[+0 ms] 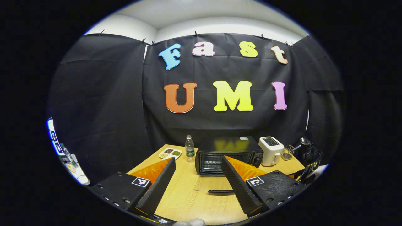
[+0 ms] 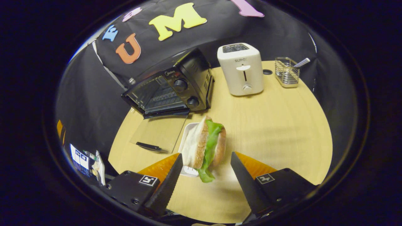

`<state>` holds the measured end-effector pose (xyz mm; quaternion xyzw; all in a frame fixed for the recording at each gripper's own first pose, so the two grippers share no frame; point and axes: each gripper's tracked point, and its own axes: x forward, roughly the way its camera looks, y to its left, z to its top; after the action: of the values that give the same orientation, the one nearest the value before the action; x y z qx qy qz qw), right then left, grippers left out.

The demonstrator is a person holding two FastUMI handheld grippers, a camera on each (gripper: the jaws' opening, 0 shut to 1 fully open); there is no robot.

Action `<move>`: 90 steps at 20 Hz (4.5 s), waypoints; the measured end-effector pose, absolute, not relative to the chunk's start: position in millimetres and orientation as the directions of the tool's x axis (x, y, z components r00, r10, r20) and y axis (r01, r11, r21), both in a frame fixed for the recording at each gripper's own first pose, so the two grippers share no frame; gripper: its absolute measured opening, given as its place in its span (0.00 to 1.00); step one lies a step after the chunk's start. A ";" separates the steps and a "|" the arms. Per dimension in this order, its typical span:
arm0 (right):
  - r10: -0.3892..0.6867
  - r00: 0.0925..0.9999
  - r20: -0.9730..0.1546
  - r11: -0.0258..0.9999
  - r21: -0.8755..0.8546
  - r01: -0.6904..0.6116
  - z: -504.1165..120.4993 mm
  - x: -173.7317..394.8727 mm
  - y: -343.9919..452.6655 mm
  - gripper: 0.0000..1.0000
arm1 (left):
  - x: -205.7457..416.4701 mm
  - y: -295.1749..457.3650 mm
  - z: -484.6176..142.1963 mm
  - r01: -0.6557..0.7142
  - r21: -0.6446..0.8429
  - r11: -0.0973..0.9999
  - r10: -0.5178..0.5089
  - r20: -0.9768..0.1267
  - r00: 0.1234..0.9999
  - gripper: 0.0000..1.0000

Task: Open the electric oven with the left hand, put the food in, and close the electric oven.

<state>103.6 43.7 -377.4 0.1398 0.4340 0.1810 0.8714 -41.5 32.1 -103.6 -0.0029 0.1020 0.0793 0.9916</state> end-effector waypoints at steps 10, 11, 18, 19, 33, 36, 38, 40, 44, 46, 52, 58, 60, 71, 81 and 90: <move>0.517 0.517 -0.683 0.836 0.531 -0.135 -384.6 123.2 48.5 0.51 | -32.9 31.5 -100.8 -0.193 0.005 0.981 0.189 -0.228 0.955 0.96; 0.525 0.522 -0.672 0.829 0.542 -0.137 -382.0 123.4 50.8 0.40 | -31.9 33.4 -101.3 -0.201 0.012 0.979 0.199 -0.231 0.952 0.95; 0.522 0.594 -0.612 0.824 0.540 -0.168 -333.7 122.5 53.0 0.40 | -31.8 46.0 -104.6 -0.233 0.066 0.970 0.242 -0.214 0.946 0.95; 0.513 0.625 -0.588 0.820 0.552 -0.154 -318.7 121.5 54.1 0.40 | -32.4 46.4 -103.4 -0.226 0.072 0.971 0.237 -0.206 0.950 0.95; 0.315 0.909 -0.271 0.586 0.809 0.038 -277.3 142.8 193.1 0.39 | -36.5 46.4 -125.8 0.016 0.060 0.998 -0.002 -0.216 0.976 0.96; 0.281 0.922 -0.266 0.539 0.839 0.077 -296.2 167.5 230.4 0.40 | -42.5 56.9 -137.8 0.033 0.086 0.996 -0.013 -0.229 0.973 0.96; 0.278 0.925 -0.260 0.475 0.874 0.103 -303.6 185.4 254.9 0.39 | -45.8 65.1 -149.1 0.028 0.088 0.996 -0.004 -0.258 0.966 0.96; 0.260 0.931 -0.258 0.443 0.888 0.123 -310.1 202.6 270.4 0.40 | -46.3 75.7 -153.3 0.020 0.098 0.995 0.008 -0.273 0.962 0.95; 0.218 0.939 -0.267 0.379 0.910 0.171 -325.1 235.3 285.8 0.40 | -40.9 91.6 -160.9 0.000 0.116 0.993 0.035 -0.296 0.955 0.95; 0.203 0.941 -0.269 0.365 0.913 0.183 -330.1 252.1 291.1 0.40 | -35.0 95.3 -165.1 -0.003 0.113 0.994 0.038 -0.304 0.952 0.96; 0.178 0.949 -0.260 0.340 0.921 0.189 -344.0 295.4 304.1 0.40 | -19.4 102.4 -177.9 -0.007 0.116 0.993 0.045 -0.329 0.943 0.96; 0.105 0.935 -0.339 0.479 0.841 0.251 -366.7 306.4 292.1 0.52 | -14.6 106.9 -182.6 -0.016 0.092 0.996 0.047 -0.346 0.937 0.96; 0.083 0.933 -0.350 0.550 0.797 0.250 -360.0 305.5 284.6 0.51 | -13.3 110.3 -182.6 -0.024 0.094 0.995 0.055 -0.345 0.937 0.96; 0.084 0.940 -0.330 0.852 0.514 0.104 -283.7 227.3 236.5 1.00 | -15.1 116.0 -160.7 -0.060 0.055 0.997 0.073 -0.292 0.954 0.96; 0.081 0.965 -0.250 0.969 0.247 -0.017 -160.8 119.4 112.1 1.00 | 1.2 79.4 -234.8 -0.033 0.055 0.998 0.050 -0.343 0.938 0.96; 0.055 0.967 -0.250 0.982 0.191 -0.007 -111.3 65.2 30.3 1.00 | 9.5 -10.0 -346.3 0.049 0.014 0.999 -0.036 -0.489 0.872 0.96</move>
<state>65.2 30.3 -111.3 0.0948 0.1283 0.0157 0.9871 9.5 -10.0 -346.3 0.0128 0.2525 -0.0220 0.9673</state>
